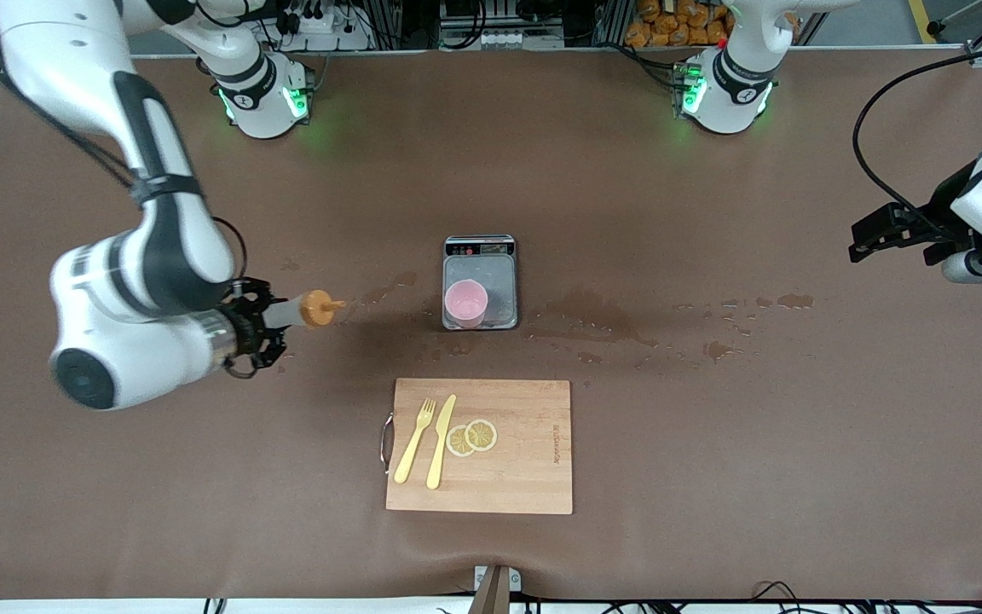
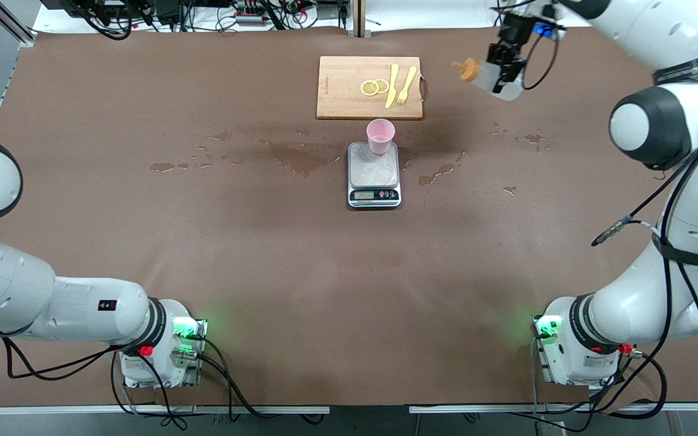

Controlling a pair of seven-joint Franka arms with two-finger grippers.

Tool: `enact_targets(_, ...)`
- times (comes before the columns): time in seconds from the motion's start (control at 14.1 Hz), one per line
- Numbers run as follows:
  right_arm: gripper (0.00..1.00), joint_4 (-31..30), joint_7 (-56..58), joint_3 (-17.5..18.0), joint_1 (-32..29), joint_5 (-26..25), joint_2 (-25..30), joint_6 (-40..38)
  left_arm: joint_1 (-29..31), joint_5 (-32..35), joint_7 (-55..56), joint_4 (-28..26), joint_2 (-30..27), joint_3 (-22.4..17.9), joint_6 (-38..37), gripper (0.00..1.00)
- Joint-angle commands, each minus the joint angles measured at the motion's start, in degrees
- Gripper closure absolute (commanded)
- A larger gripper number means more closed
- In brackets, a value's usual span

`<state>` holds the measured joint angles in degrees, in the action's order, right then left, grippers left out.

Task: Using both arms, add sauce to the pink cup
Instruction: 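Carry the sauce bottle back away from the scale with the right gripper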

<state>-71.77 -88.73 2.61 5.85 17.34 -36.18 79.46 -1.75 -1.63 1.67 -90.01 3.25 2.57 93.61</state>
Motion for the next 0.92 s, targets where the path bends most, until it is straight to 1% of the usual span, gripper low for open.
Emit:
enact_targets(0.0,0.66,-1.18,6.62,1.0,-6.53,5.76,1.38,-2.63,-0.1,-0.92,0.09,1.33,0.62,0.07,-0.62,0.0)
enact_targets(0.14,0.66,-1.7,11.19,0.91,-10.05,9.1,1.02,-4.13,-0.1,-0.92,0.09,1.33,0.53,0.07,-0.62,0.0)
enact_targets(0.35,0.65,-4.51,19.44,0.91,-15.67,14.11,0.85,-4.57,-0.36,-0.83,0.35,1.24,0.53,0.33,-0.62,0.0)
enact_targets(0.43,0.61,-5.04,21.64,0.91,-17.34,15.17,0.33,-5.18,-0.36,-0.83,0.7,1.24,0.53,0.77,-0.71,0.0)
enact_targets(0.5,0.59,-5.04,23.15,0.91,-18.84,16.32,-0.38,-6.06,-0.45,-0.83,0.79,1.24,0.53,0.86,-0.71,0.0)
enact_targets(0.85,0.56,-5.57,33.95,0.91,-26.66,22.11,-5.47,-9.58,-0.36,-0.83,0.97,1.24,-0.08,1.65,-0.97,0.0)
